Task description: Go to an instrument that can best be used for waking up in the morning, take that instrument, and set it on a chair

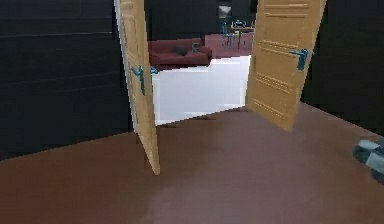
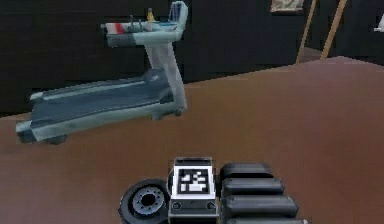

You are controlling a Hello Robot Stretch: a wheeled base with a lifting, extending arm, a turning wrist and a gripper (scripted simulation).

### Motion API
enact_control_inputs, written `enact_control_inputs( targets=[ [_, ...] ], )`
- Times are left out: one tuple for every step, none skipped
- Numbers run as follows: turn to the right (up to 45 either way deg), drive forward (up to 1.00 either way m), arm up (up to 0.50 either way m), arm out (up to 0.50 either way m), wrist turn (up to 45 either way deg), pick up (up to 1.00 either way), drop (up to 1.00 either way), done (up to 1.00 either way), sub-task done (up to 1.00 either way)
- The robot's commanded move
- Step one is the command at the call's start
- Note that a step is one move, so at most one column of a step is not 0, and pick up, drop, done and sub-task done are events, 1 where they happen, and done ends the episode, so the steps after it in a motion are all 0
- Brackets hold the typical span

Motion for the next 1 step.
enact_control_inputs(
  targets=[
    [3.0,0.0,0.0,0.0,0.0,0.0,0.0,0.0,0.0]
  ],
)
